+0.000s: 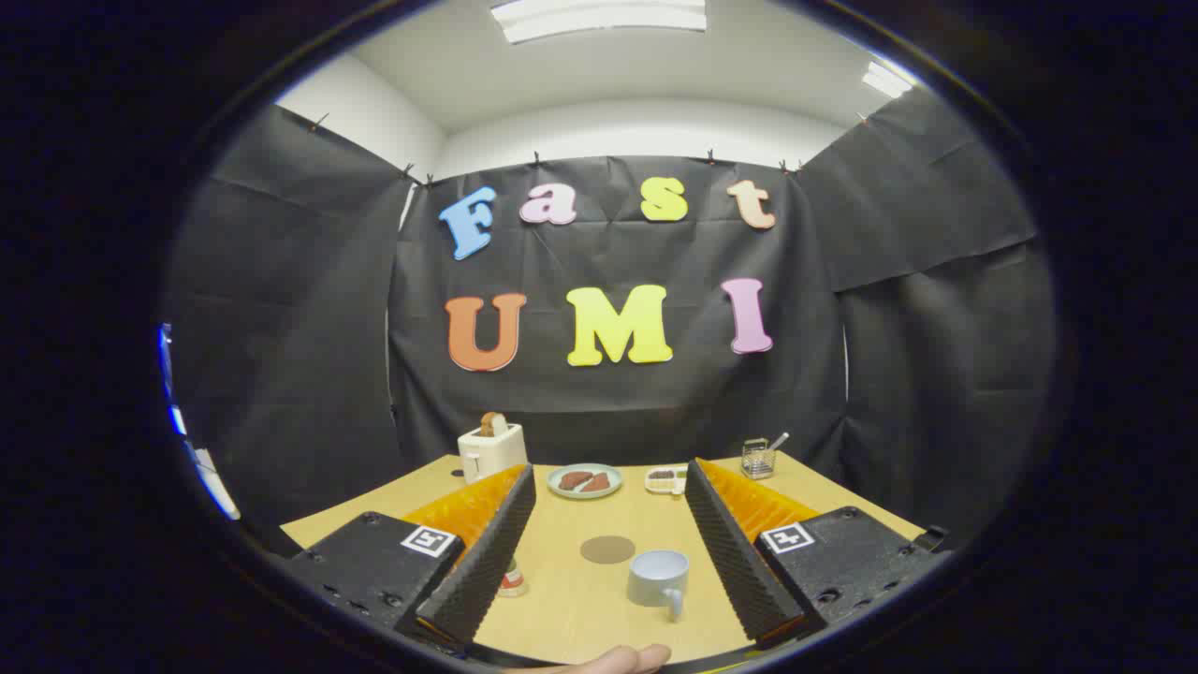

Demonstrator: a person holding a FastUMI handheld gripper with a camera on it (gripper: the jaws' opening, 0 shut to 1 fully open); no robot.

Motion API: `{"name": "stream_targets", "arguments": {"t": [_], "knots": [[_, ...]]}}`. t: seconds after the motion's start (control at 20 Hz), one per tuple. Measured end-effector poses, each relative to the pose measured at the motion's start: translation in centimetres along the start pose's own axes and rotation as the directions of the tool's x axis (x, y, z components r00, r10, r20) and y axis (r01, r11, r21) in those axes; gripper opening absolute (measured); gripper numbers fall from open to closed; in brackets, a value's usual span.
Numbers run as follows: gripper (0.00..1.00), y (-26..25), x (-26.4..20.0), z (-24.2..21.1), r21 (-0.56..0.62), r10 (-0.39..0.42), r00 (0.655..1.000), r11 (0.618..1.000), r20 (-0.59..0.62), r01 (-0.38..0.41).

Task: Take the bottle from table, then pour the juice into the cup, finally place the bottle on the coaster

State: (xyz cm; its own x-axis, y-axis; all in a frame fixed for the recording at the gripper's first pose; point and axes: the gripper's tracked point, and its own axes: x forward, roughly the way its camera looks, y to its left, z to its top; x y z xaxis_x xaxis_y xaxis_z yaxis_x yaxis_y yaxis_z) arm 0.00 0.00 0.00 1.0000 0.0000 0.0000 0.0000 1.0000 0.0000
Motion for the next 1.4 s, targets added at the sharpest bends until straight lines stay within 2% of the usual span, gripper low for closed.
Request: {"name": "stream_targets", "arguments": {"t": [0.5, 1.0, 1.4], "knots": [[1.0, 3.5, -0.7, -0.4, -0.011, 0.018, 1.0, 1.0, 0.004, -0.018], [1.0, 4.1, -0.5, -1.3, -0.015, 0.008, 1.0, 1.0, -0.002, -0.008], [1.0, 5.1, 1.6, -6.2, -0.027, 0.009, 0.999, 1.0, -0.04, -0.011]]}}
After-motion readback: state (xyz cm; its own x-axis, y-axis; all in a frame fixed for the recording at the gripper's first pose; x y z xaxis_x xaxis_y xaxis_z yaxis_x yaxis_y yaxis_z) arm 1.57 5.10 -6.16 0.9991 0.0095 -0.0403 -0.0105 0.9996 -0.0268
